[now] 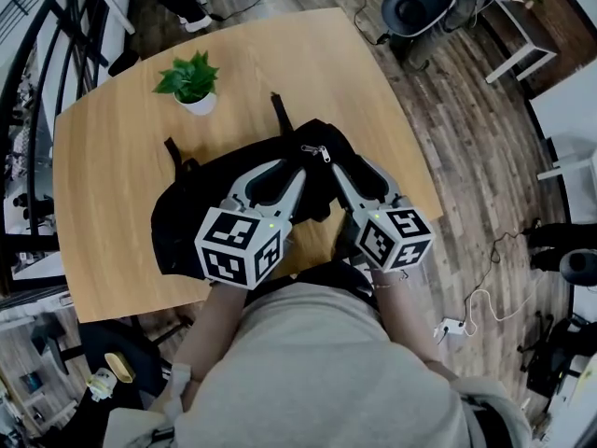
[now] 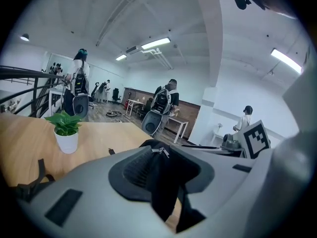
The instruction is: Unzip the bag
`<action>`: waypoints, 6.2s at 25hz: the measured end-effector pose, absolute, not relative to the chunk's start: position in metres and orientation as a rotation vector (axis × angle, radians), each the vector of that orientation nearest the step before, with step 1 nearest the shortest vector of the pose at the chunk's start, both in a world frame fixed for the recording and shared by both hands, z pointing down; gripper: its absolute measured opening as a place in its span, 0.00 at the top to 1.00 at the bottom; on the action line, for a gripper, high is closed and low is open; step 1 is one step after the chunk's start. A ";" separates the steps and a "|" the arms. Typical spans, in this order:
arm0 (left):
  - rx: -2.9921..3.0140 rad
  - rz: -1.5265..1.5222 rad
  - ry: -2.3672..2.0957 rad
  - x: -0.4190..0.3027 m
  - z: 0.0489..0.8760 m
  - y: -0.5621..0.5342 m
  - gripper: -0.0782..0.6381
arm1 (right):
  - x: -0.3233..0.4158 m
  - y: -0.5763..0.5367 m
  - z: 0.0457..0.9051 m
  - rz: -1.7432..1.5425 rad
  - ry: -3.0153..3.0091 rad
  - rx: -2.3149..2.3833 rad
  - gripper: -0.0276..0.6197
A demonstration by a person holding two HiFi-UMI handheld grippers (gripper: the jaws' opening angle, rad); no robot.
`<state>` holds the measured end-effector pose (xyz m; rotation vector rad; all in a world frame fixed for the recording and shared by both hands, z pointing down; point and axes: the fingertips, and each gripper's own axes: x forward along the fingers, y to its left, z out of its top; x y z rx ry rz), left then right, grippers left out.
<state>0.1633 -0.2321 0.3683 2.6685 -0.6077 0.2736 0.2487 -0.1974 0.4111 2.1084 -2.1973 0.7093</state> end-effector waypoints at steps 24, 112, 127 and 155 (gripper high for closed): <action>2.711 0.667 -0.486 0.207 0.393 -0.263 0.71 | 0.248 -0.208 0.443 0.902 -2.449 1.706 0.70; 3.505 1.868 -0.156 0.162 0.430 -0.215 0.87 | 0.282 -0.232 0.444 1.194 -2.513 1.721 0.86; 3.456 1.807 -0.331 0.088 0.425 -0.214 0.87 | 0.285 -0.231 0.446 1.130 -2.399 1.884 0.85; 3.538 1.753 -0.368 0.062 0.413 -0.216 0.87 | 0.229 -0.237 0.385 0.401 -2.357 1.712 0.68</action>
